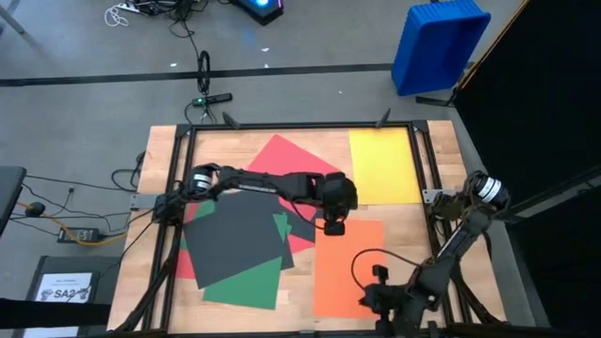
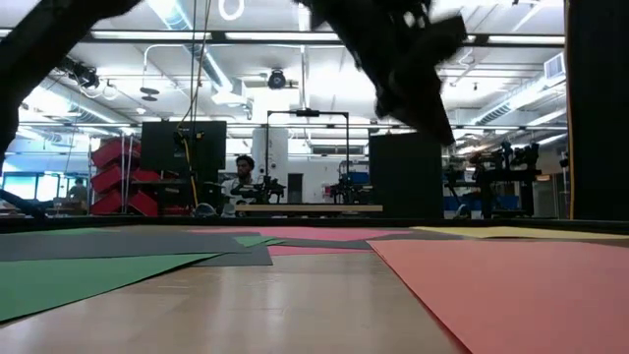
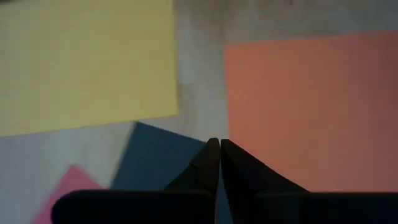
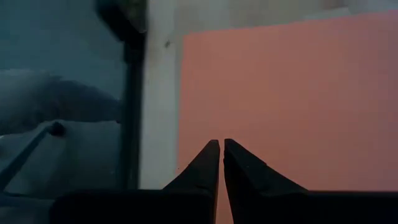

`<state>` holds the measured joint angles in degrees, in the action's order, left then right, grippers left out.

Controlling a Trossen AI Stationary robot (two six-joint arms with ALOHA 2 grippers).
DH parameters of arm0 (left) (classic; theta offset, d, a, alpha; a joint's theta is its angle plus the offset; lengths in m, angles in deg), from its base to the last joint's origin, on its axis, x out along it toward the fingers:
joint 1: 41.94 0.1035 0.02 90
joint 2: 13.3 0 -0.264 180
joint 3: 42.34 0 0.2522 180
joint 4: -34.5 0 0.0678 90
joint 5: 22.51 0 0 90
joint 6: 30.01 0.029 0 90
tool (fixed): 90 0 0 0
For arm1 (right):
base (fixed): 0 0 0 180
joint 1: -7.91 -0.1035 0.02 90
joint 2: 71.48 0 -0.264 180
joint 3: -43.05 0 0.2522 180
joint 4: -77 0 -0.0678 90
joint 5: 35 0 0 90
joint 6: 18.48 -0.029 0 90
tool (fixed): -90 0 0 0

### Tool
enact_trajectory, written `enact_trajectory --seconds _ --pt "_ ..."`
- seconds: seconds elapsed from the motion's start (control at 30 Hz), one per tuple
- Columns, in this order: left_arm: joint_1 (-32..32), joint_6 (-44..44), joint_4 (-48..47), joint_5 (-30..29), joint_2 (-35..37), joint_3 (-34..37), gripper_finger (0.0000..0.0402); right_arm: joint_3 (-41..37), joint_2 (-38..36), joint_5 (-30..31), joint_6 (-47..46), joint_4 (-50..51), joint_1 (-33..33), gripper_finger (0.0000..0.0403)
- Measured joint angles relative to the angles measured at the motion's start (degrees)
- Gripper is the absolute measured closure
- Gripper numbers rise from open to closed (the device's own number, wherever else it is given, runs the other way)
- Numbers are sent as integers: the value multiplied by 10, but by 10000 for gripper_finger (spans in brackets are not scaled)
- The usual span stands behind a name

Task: Organize paper
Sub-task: Stack the orange colored paper on top of the orange colored papers

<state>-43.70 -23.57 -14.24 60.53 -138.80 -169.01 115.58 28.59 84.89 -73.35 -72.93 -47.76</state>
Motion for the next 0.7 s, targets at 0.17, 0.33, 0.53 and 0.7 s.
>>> enact_trajectory --seconds 0.17,0.33,0.53,0.7 --pt "-10 -4 -36 -55 74 7 402 0 -1 -42 20 44 48 403" --pt "-47 -34 -29 -116 165 98 402 0 -5 -72 71 69 103 403" --pt "-98 -123 139 -150 304 307 402 1 -5 -119 141 63 165 403" --pt "-157 -181 283 -201 369 439 402 2 -4 -151 178 64 204 403"
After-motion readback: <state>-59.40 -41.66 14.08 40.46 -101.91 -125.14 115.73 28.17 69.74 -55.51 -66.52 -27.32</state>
